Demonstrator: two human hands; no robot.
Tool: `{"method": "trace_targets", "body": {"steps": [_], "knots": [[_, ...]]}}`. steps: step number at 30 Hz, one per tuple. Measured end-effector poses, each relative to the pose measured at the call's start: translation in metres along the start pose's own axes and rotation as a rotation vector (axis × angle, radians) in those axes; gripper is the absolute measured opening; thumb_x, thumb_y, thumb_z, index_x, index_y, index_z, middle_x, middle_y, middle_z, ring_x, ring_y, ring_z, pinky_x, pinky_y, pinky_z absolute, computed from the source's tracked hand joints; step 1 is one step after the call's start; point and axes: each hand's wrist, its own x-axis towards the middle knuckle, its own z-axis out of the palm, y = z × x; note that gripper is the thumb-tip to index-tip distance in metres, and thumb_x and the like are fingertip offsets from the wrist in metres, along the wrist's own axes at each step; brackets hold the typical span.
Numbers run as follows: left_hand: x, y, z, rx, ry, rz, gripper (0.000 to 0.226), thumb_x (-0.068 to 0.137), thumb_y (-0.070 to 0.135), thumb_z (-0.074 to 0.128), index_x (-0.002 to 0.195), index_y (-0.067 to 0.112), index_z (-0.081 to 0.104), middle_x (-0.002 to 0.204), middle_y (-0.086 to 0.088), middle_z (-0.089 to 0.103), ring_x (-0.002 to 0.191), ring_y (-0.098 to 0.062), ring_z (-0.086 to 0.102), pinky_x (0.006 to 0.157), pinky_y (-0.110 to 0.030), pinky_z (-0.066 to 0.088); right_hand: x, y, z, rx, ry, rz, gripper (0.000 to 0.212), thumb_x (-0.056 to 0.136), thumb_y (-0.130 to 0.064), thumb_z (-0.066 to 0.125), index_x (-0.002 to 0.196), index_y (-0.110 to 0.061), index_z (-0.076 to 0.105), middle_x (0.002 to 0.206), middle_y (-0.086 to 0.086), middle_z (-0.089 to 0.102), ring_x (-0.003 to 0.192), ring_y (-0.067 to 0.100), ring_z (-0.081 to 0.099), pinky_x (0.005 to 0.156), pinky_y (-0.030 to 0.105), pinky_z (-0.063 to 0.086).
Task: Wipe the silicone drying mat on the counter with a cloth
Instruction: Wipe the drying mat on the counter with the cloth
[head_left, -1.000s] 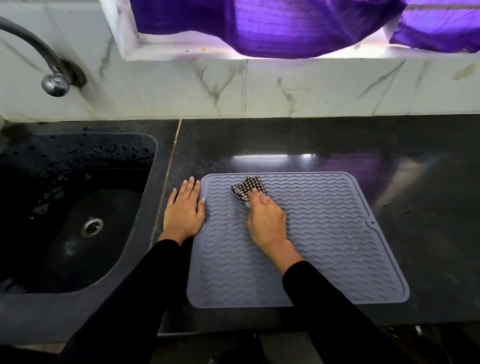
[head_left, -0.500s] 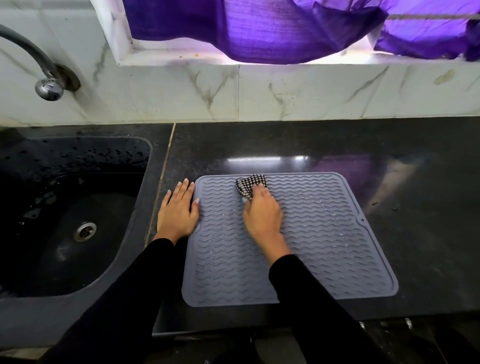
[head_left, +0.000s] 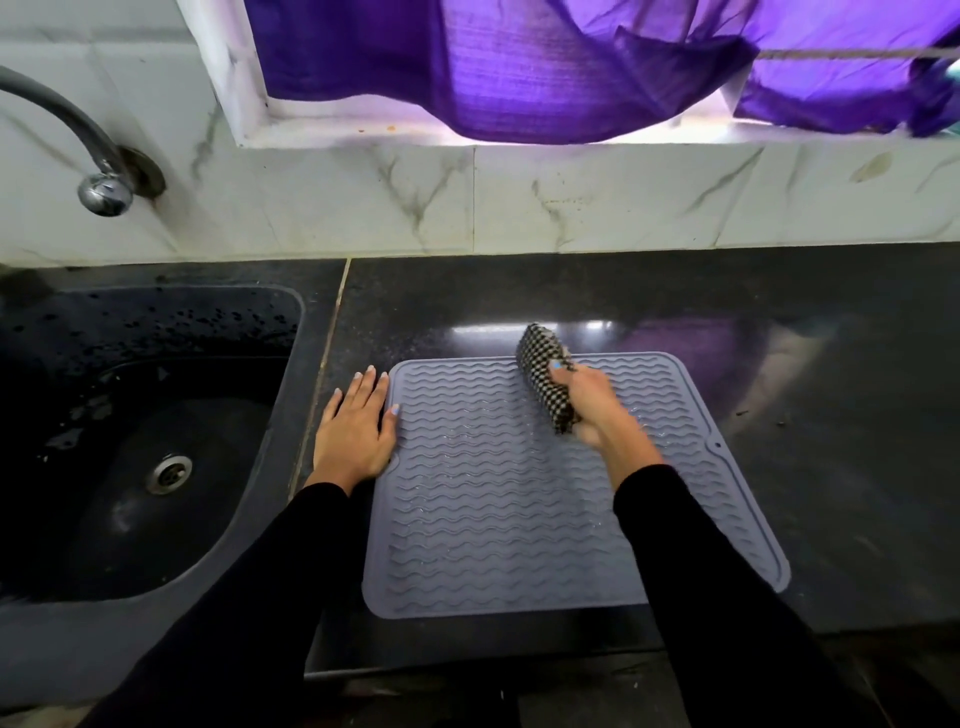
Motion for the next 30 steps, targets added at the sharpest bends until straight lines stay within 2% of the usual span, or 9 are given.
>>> {"method": "trace_targets", "body": {"steps": [3, 5, 7, 10, 13, 18, 23, 28, 30], "knots": [[0.0, 0.0, 0.0, -0.01, 0.007, -0.004, 0.069, 0.087, 0.049, 0.011, 0.147, 0.016, 0.023, 0.156, -0.001, 0.016, 0.144, -0.013, 0.009, 0.117, -0.035, 0.004, -0.006, -0.009, -0.011, -0.397, 0.214, -0.185, 0.029, 0.093, -0.016, 0.051, 0.119, -0.011, 0.061, 0.102, 0.01, 0.068, 0.088, 0.024, 0.061, 0.065, 0.02, 0.039], [0.0, 0.0, 0.001, -0.017, 0.017, -0.004, 0.076, 0.084, 0.053, 0.005, 0.147, 0.016, 0.024, 0.156, -0.001, 0.017, 0.144, -0.014, 0.01, 0.116, -0.035, 0.004, -0.022, -0.004, -0.004, -0.686, 0.206, -0.286, 0.031, 0.094, -0.014, 0.048, 0.124, -0.015, 0.057, 0.113, 0.009, 0.066, 0.095, 0.024, 0.059, 0.068, 0.018, 0.037], [0.0, 0.0, 0.002, -0.012, 0.022, -0.003, 0.081, 0.08, 0.056, 0.002, 0.147, 0.016, 0.024, 0.156, -0.001, 0.017, 0.144, -0.013, 0.01, 0.116, -0.035, 0.004, -0.03, 0.015, 0.015, -0.927, 0.159, -0.355, 0.039, 0.094, -0.01, 0.045, 0.133, -0.013, 0.047, 0.131, 0.012, 0.055, 0.118, 0.025, 0.052, 0.091, 0.028, 0.042], [0.0, -0.001, 0.003, -0.004, 0.016, -0.006, 0.076, 0.083, 0.053, 0.005, 0.147, 0.016, 0.023, 0.156, -0.001, 0.016, 0.144, -0.014, 0.009, 0.117, -0.035, 0.004, -0.028, 0.042, 0.031, -1.154, 0.116, -0.485, 0.053, 0.095, -0.003, 0.035, 0.146, -0.004, 0.021, 0.154, 0.014, 0.021, 0.143, 0.024, 0.02, 0.118, 0.034, 0.014], [0.002, -0.002, 0.005, 0.015, 0.008, -0.006, 0.079, 0.081, 0.055, 0.001, 0.147, 0.017, 0.02, 0.156, -0.001, 0.014, 0.145, -0.014, 0.007, 0.117, -0.036, 0.003, -0.019, 0.042, 0.026, -1.121, 0.13, -0.522, 0.056, 0.094, -0.004, 0.042, 0.146, -0.005, 0.021, 0.154, 0.012, 0.023, 0.143, 0.022, 0.022, 0.117, 0.031, 0.013], [0.001, -0.002, 0.004, 0.021, -0.004, -0.007, 0.082, 0.079, 0.057, -0.003, 0.148, 0.018, 0.018, 0.157, 0.0, 0.012, 0.145, -0.013, 0.006, 0.117, -0.036, 0.002, -0.017, 0.027, 0.0, -0.915, 0.097, -0.439, 0.043, 0.092, -0.012, 0.046, 0.134, -0.019, 0.046, 0.124, 0.011, 0.061, 0.11, 0.031, 0.058, 0.092, 0.036, 0.044], [0.001, -0.001, 0.0, -0.028, -0.029, -0.024, 0.07, 0.086, 0.049, 0.013, 0.147, 0.017, 0.021, 0.156, -0.001, 0.013, 0.145, -0.013, 0.007, 0.117, -0.035, 0.001, 0.01, -0.002, -0.037, -0.166, -0.06, -0.032, 0.024, 0.093, -0.012, 0.05, 0.112, 0.0, 0.06, 0.095, 0.013, 0.064, 0.091, 0.025, 0.06, 0.083, 0.038, 0.049], [0.001, -0.001, 0.001, -0.066, 0.034, -0.019, 0.082, 0.079, 0.054, 0.003, 0.145, 0.015, 0.03, 0.155, -0.003, 0.022, 0.144, -0.015, 0.015, 0.116, -0.035, 0.006, 0.001, -0.005, -0.05, -0.634, 0.217, -0.229, 0.018, 0.093, -0.014, 0.048, 0.105, -0.013, 0.063, 0.095, 0.013, 0.064, 0.093, 0.028, 0.06, 0.066, 0.028, 0.041], [0.001, 0.0, 0.001, -0.058, 0.051, -0.016, 0.082, 0.078, 0.054, 0.002, 0.144, 0.014, 0.031, 0.154, -0.003, 0.023, 0.143, -0.016, 0.016, 0.116, -0.036, 0.007, -0.007, 0.016, -0.034, -0.89, 0.249, -0.256, 0.029, 0.093, -0.012, 0.048, 0.12, -0.01, 0.056, 0.115, 0.015, 0.062, 0.107, 0.03, 0.057, 0.084, 0.033, 0.045]]}}
